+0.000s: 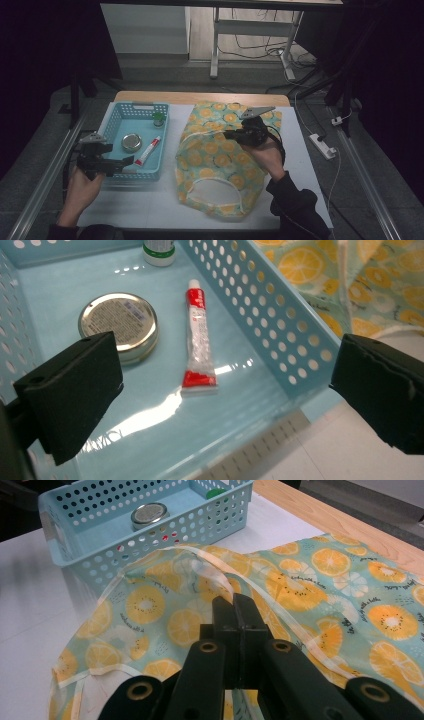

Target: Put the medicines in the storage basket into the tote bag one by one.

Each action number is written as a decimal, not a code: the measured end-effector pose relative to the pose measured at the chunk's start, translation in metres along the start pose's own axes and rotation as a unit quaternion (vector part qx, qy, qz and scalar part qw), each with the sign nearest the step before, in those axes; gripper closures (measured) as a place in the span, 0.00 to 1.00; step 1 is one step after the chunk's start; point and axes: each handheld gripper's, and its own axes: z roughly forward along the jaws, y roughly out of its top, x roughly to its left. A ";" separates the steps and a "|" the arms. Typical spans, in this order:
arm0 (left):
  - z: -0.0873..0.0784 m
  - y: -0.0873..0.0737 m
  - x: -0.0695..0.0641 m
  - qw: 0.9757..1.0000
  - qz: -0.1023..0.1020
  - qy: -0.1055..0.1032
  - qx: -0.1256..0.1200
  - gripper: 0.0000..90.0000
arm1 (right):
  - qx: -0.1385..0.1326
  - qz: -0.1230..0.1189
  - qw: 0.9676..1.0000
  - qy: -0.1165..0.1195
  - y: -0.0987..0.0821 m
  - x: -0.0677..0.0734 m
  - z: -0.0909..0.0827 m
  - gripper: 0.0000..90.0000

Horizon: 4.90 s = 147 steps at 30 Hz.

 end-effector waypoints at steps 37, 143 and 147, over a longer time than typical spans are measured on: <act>0.078 0.063 0.051 0.997 -0.002 0.012 0.082 0.00 | 0.005 -0.002 1.000 0.004 -0.001 -0.001 0.001 1.00; 0.058 0.078 -0.060 0.984 0.137 -0.083 0.075 0.23 | -0.016 -0.002 1.000 -0.003 -0.002 -0.003 -0.008 1.00; 0.060 0.079 -0.072 0.982 0.148 -0.096 0.073 0.23 | -0.017 -0.002 1.000 -0.003 -0.002 -0.003 -0.008 1.00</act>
